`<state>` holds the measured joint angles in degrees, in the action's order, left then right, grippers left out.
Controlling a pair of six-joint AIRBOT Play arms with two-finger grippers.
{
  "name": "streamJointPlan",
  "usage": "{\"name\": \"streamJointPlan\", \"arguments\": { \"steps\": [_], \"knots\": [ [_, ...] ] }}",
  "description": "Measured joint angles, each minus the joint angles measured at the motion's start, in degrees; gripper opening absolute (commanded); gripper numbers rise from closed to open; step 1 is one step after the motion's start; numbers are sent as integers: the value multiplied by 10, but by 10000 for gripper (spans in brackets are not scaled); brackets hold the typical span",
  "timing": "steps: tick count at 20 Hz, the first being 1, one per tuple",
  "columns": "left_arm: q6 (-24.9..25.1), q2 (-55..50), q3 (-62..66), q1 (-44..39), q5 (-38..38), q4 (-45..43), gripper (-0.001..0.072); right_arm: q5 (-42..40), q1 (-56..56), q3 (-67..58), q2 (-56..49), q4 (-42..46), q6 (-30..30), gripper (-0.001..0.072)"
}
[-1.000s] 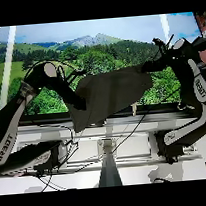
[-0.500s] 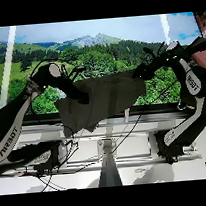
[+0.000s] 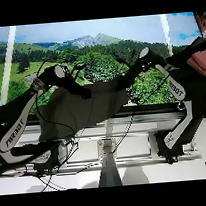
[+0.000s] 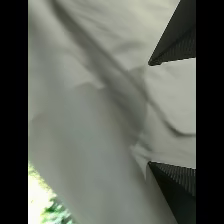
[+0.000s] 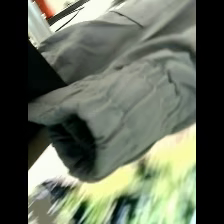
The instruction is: Fold the clothes and pants, and hang the long-sleeved shirts on hangers.
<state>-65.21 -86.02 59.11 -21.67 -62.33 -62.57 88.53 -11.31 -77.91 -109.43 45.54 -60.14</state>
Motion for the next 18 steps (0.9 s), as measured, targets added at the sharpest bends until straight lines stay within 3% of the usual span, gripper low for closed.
{"name": "streamJointPlan", "arguments": {
  "steps": [5,11,13,18],
  "knots": [
    [0,16,21,3,11,-41,699,-36,-38,-47,25,18,15,21],
    [9,100,83,3,26,-83,699,-57,25,-165,124,65,-17,21],
    [11,137,95,3,40,-83,698,-66,66,-203,171,82,-47,21],
    [12,227,106,3,68,-76,698,-83,209,-288,299,189,-195,21]
  ]
}}
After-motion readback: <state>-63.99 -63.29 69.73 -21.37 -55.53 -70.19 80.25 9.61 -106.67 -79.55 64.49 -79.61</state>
